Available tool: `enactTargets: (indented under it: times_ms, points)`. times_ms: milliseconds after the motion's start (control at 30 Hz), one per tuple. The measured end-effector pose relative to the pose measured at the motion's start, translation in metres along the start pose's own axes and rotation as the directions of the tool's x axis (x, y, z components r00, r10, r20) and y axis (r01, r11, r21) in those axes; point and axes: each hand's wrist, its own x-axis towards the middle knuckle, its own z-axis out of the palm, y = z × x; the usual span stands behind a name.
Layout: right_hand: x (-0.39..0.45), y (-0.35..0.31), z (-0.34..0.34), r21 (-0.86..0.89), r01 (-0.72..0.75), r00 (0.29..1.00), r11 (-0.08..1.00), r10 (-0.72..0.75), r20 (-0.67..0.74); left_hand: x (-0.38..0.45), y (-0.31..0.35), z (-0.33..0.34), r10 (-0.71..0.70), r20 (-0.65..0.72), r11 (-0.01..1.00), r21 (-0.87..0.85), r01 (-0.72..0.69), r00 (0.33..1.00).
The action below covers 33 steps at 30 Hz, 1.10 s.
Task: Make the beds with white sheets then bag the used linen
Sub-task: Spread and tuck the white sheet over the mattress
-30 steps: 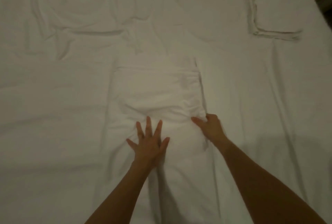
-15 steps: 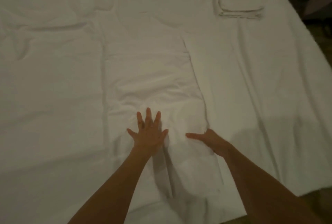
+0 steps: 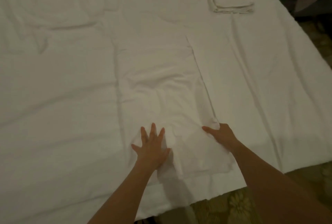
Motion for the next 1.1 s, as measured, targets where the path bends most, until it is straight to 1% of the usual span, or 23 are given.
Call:
enactTargets:
  times_ms: [67,100,167,233,267,333,433,533,600,633,700,733,767,833,900,1000,1100]
  points:
    - [0.011,-0.013,-0.005,-0.046,-0.003,1.0,0.999,0.004,0.011,0.001,0.002,-0.006,-0.017,-0.008,0.999,-0.037,0.017,1.0]
    - [0.02,-0.024,-0.01,-0.043,0.004,1.0,0.999,-0.004,0.003,0.004,0.006,-0.012,-0.02,-0.023,0.998,-0.058,0.019,1.0]
    - [0.042,-0.051,-0.018,0.09,0.003,1.0,0.996,-0.004,0.016,0.013,0.017,-0.025,-0.009,-0.072,0.996,-0.084,0.003,0.997]
    - [0.067,-0.081,-0.024,0.248,-0.021,0.998,0.969,0.006,0.063,0.029,0.033,-0.043,-0.006,-0.129,0.995,-0.095,-0.006,0.992]
    - [0.079,-0.096,-0.027,0.294,-0.024,0.996,0.956,-0.001,0.086,0.04,0.044,-0.053,-0.012,-0.154,0.995,-0.1,-0.004,0.988]
    - [0.104,-0.121,-0.03,0.341,-0.02,0.992,0.94,-0.025,0.127,0.065,0.065,-0.072,-0.024,-0.185,0.992,-0.124,0.001,0.982]
    - [0.142,-0.15,-0.028,0.338,-0.005,0.981,0.941,-0.06,0.183,0.099,0.092,-0.091,-0.058,-0.222,0.981,-0.195,0.014,0.973]
    - [0.176,-0.178,-0.023,0.342,0.031,0.987,0.939,-0.083,0.139,0.125,0.107,-0.104,-0.106,-0.26,0.972,-0.229,0.045,0.96]
    - [0.194,-0.196,-0.019,0.381,0.102,0.983,0.919,-0.152,0.105,0.137,0.112,-0.111,-0.12,-0.288,0.97,-0.238,0.051,0.95]
    - [0.204,-0.205,-0.018,0.4,0.154,0.978,0.903,-0.196,0.066,0.142,0.113,-0.113,-0.125,-0.302,0.97,-0.237,0.053,0.945]
    - [0.217,-0.219,-0.019,0.371,0.284,0.955,0.884,-0.296,-0.025,0.15,0.115,-0.116,-0.137,-0.325,0.97,-0.238,0.06,0.936]
    - [0.224,-0.224,-0.022,0.327,0.352,0.932,0.877,-0.361,-0.036,0.153,0.116,-0.118,-0.145,-0.339,0.968,-0.241,0.063,0.93]
    - [0.231,-0.228,-0.024,0.254,0.42,0.903,0.871,-0.429,-0.018,0.156,0.116,-0.12,-0.153,-0.353,0.968,-0.243,0.068,0.923]
    - [0.245,-0.234,-0.031,0.135,0.49,0.863,0.861,-0.501,0.064,0.163,0.118,-0.127,-0.165,-0.382,0.966,-0.247,0.072,0.909]
    - [0.256,-0.236,-0.037,0.061,0.512,0.846,0.857,-0.515,0.139,0.172,0.119,-0.136,-0.171,-0.404,0.964,-0.258,0.068,0.899]
    - [0.264,-0.245,-0.047,0.037,0.538,0.799,0.842,-0.523,0.296,0.184,0.124,-0.148,-0.196,-0.421,0.954,-0.29,0.074,0.886]
    - [0.274,-0.279,-0.069,0.0,0.584,0.75,0.812,-0.539,0.384,0.193,0.132,-0.147,-0.209,-0.44,0.955,-0.286,0.085,0.874]
